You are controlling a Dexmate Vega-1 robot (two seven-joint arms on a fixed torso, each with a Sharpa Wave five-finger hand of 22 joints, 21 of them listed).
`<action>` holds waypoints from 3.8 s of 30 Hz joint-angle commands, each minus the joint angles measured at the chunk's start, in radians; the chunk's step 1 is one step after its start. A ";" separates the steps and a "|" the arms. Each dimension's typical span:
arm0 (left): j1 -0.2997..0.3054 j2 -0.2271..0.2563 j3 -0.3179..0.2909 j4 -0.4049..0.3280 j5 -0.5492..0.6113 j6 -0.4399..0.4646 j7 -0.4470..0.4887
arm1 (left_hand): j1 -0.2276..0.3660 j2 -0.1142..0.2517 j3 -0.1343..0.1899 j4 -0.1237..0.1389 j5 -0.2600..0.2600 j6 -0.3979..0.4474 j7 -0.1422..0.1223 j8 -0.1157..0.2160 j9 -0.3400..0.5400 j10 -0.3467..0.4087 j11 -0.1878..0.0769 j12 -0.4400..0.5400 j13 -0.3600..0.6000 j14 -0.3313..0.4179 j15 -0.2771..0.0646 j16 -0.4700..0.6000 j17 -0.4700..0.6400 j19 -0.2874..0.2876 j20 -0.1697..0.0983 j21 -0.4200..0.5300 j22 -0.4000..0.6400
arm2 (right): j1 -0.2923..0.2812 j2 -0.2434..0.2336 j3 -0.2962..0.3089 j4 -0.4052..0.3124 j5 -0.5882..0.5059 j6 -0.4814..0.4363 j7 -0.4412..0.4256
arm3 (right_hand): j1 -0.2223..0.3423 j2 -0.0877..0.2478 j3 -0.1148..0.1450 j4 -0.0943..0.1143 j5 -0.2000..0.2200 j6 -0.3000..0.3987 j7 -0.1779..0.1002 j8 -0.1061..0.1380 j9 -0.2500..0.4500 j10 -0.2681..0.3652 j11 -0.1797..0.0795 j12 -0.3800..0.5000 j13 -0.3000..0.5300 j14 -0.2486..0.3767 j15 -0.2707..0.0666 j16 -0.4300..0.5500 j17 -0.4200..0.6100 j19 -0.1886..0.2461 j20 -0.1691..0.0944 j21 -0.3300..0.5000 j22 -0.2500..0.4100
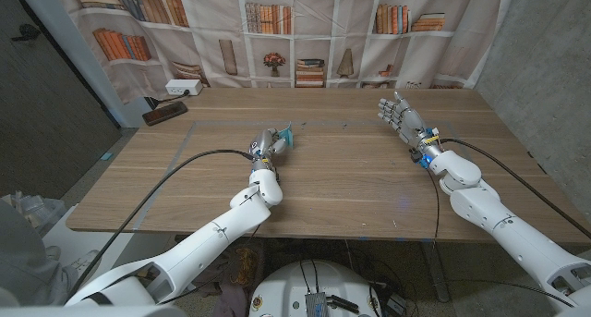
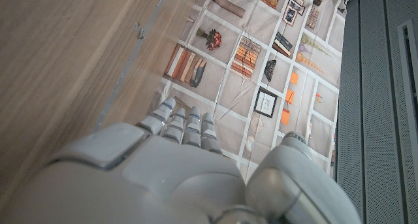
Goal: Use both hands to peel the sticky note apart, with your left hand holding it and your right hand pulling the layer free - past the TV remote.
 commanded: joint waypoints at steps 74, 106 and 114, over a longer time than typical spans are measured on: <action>0.067 -0.044 -0.145 -0.020 -0.236 -0.415 -0.077 | 0.115 0.024 -0.002 0.009 -0.004 0.037 0.038 0.005 0.010 0.074 -0.023 -0.015 0.020 0.115 -0.153 -0.004 0.001 0.043 -0.051 0.098 0.027 | -0.067 -0.090 -0.015 -0.226 -0.509 0.052 -0.380 | 0.141 0.000 0.025 -0.084 0.002 0.188 -0.029 0.042 0.007 0.325 -0.076 0.097 0.016 0.341 -0.107 0.049 0.012 0.332 -0.058 0.093 0.023; 0.042 -0.089 -0.093 0.000 -0.141 -0.441 -0.039 | 0.127 0.021 -0.010 0.007 -0.005 0.046 0.055 -0.013 0.001 0.089 -0.022 -0.028 0.015 0.133 -0.152 -0.006 0.000 0.043 -0.046 0.127 0.031 | -0.163 -0.116 -0.008 -0.516 -0.750 -0.226 -0.589 | 0.311 -0.011 0.074 -0.097 -0.020 0.236 0.015 0.036 0.010 0.432 -0.078 0.113 0.016 0.471 -0.109 0.052 0.016 0.425 -0.024 0.120 0.033; 0.047 -0.106 -0.096 -0.002 -0.144 -0.440 -0.025 | 0.129 0.020 -0.011 0.006 -0.005 0.043 0.066 -0.020 0.000 0.087 -0.020 -0.030 0.016 0.135 -0.152 -0.008 -0.001 0.042 -0.043 0.133 0.032 | -0.162 -0.107 -0.014 -0.525 -0.805 -0.268 -0.634 | 0.343 -0.006 0.087 -0.100 -0.017 0.281 0.019 0.047 0.011 0.495 -0.084 0.129 0.014 0.534 -0.111 0.062 0.017 0.462 -0.024 0.139 0.039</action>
